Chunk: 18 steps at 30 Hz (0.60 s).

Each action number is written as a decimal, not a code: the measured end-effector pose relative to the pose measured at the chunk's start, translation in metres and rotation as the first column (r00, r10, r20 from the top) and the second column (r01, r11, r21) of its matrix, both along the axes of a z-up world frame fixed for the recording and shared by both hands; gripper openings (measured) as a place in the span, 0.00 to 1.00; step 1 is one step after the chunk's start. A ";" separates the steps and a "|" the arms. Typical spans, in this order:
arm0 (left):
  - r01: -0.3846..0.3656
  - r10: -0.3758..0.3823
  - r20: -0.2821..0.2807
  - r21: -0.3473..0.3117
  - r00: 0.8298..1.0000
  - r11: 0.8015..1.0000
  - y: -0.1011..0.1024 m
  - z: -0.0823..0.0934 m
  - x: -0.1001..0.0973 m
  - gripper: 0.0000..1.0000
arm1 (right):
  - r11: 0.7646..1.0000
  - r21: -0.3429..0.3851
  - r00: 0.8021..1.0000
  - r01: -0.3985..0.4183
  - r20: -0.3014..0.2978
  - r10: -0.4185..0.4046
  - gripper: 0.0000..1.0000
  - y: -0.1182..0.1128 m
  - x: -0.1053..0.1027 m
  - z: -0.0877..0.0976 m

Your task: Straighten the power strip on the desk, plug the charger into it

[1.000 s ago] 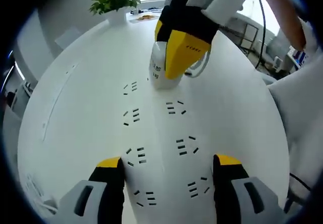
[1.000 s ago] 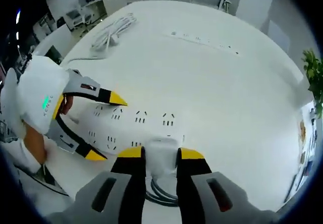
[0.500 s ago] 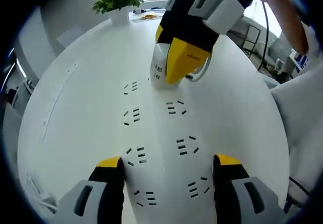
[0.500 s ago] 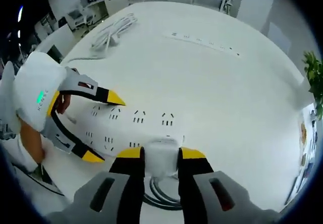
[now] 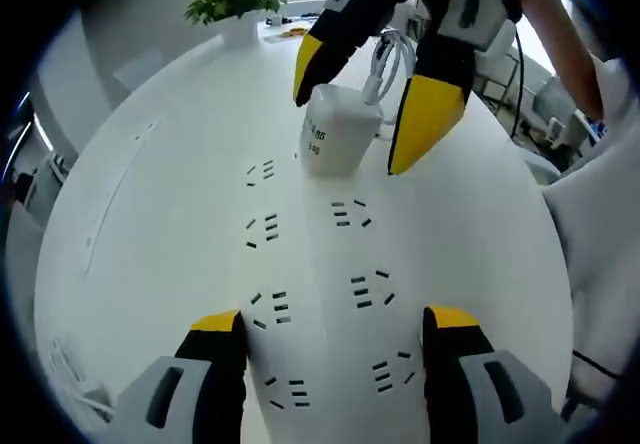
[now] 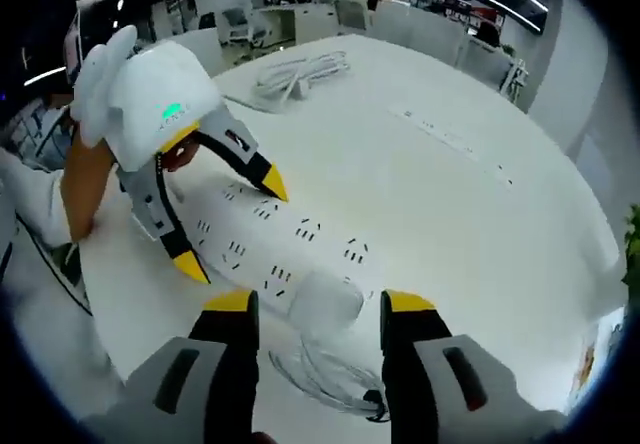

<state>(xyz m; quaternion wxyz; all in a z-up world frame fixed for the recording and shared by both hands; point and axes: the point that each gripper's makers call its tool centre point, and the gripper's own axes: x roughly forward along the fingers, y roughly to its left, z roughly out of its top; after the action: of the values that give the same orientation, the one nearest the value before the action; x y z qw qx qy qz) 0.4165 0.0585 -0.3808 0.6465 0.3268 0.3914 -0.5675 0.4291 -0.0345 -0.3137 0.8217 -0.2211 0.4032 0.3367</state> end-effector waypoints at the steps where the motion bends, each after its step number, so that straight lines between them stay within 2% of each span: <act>1: -0.001 0.001 0.000 0.001 1.000 1.000 0.000 0.000 0.000 0.72 | 1.000 -0.001 1.000 -0.008 0.014 0.008 0.49 -0.001 0.001 0.001; 4: -0.012 0.012 0.000 0.011 1.000 1.000 -0.001 0.000 -0.001 0.72 | 0.999 0.019 0.996 -0.050 0.081 0.048 0.52 0.000 0.002 0.007; 7: -0.019 0.019 0.001 0.020 1.000 1.000 -0.001 0.001 -0.002 0.72 | 0.996 0.032 0.990 -0.080 0.119 0.075 0.57 -0.003 -0.002 0.010; 10: -0.022 0.022 0.001 0.020 1.000 1.000 -0.001 0.001 -0.003 0.72 | 0.988 0.026 0.968 -0.152 0.203 0.144 0.58 0.001 0.000 0.013; 12: -0.021 0.021 0.000 0.018 1.000 1.000 -0.001 0.001 -0.003 0.72 | 0.965 -0.025 0.935 -0.261 0.243 0.259 0.57 0.004 -0.006 0.011; 15: -0.018 0.018 -0.001 0.014 1.000 1.000 -0.002 0.001 -0.004 0.72 | 0.934 -0.071 0.887 -0.351 0.294 0.356 0.57 0.008 -0.008 0.012; 18: -0.018 0.018 -0.001 0.012 1.000 1.000 -0.003 0.002 -0.005 0.72 | 0.907 -0.098 0.860 -0.409 0.292 0.419 0.59 0.007 -0.008 0.012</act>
<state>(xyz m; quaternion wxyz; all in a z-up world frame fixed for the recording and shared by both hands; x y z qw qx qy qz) 0.4116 0.0558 -0.3790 0.6492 0.3270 0.3981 -0.5596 0.4216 -0.0273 -0.3020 0.7790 -0.3652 0.2193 0.4600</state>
